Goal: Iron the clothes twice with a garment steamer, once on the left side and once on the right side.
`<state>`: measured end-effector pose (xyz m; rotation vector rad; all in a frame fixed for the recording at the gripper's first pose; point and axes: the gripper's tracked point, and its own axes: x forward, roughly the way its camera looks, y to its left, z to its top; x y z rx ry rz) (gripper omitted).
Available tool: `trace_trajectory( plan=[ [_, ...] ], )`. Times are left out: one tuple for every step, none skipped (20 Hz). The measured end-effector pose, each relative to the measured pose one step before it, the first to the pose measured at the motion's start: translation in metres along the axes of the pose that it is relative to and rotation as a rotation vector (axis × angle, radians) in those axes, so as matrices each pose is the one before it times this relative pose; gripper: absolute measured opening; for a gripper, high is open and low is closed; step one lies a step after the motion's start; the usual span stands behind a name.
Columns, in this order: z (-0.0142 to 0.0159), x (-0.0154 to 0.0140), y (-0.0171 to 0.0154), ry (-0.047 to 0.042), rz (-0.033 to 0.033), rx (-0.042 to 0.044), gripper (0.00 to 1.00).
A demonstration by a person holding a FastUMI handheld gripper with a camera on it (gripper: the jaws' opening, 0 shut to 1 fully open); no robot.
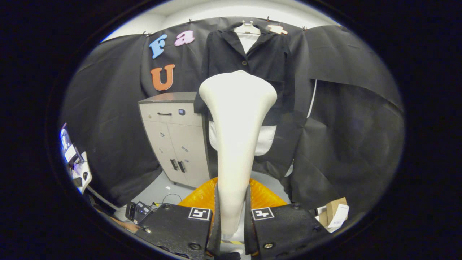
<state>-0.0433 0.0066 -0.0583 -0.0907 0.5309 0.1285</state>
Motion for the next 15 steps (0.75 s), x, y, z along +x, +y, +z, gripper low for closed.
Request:
trace_trajectory(
  plan=[
    [-0.00006,-0.0007,-0.00223,0.00084,0.01324,-0.00341,0.28],
    [-0.00043,-0.00103,-0.00298,0.0053,0.01431,-0.00493,0.28],
    [0.00015,-0.0014,-0.00363,-0.00058,0.01168,-0.00162,0.28],
    [0.00091,-0.00166,-0.00356,-0.00112,0.01357,-0.0042,0.28],
    [-0.00036,-0.00017,-0.00396,0.00107,0.01018,-0.00336,0.28],
    [0.00035,0.00009,-0.00339,0.00358,0.00951,-0.00271,0.28],
    [-0.00089,0.00063,-0.0019,0.00244,0.01127,-0.00303,0.28],
    [0.00119,-0.00033,-0.00231,0.00032,0.01286,-0.00504,0.28],
    [-0.00005,0.00076,-0.0012,0.00013,0.01163,-0.00951,0.28],
    [0.00047,0.00041,-0.00138,0.00146,0.00947,-0.01093,0.28],
    [0.00018,0.0006,-0.00086,-0.00062,0.01001,-0.012,0.29],
    [0.00079,0.00129,-0.00038,-0.00104,0.0081,-0.00877,0.28],
    [0.0002,-0.00035,-0.00049,-0.00084,0.00869,-0.00733,0.28],
    [0.00072,0.00104,0.00015,-0.00189,0.00593,-0.00329,0.28],
    [-0.00066,-0.00022,-0.00085,-0.00054,0.00363,0.0,0.28]
  ],
)
